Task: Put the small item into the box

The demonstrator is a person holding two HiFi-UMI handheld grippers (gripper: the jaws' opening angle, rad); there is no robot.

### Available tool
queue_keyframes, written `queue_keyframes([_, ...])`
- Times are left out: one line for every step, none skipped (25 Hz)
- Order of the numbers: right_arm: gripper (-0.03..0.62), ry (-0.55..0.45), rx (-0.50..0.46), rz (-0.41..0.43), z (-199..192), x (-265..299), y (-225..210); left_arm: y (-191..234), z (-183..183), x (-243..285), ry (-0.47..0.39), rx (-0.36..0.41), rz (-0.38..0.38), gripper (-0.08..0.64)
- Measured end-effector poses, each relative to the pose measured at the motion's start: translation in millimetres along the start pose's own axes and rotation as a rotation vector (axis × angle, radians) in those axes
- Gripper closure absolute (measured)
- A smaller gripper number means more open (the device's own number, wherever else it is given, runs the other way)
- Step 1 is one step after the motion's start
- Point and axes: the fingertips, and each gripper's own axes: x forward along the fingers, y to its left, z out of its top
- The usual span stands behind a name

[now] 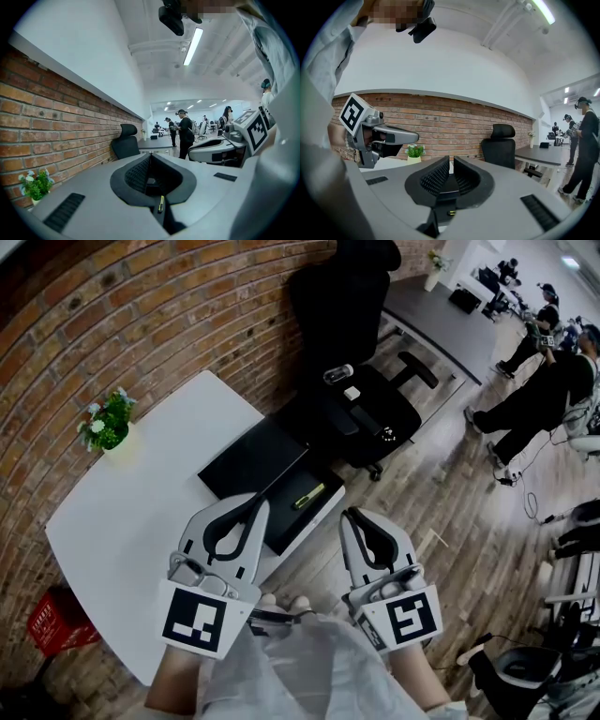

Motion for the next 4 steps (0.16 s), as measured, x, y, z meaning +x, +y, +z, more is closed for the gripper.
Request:
queue_keyframes([0.535,0.000,0.000,0.000,0.4,0.2,-0.6,0.1,0.3,0.6,0.001,0.000,0.000,0.540])
queue_keyframes([0.535,0.001,-0.001,0.000,0.9,0.4,-1.3,0.3,0.8,1.4,0.002,0.001,0.001,0.540])
queue_keyframes([0.535,0.002,-0.002,0.000,1.5,0.7,-2.1,0.4,1.4,2.2,0.003,0.002,0.001,0.540])
queue_keyframes([0.535,0.003,-0.002,0.000,2.0,0.9,-3.0,0.5,2.1,3.1,0.004,0.003,0.002,0.540])
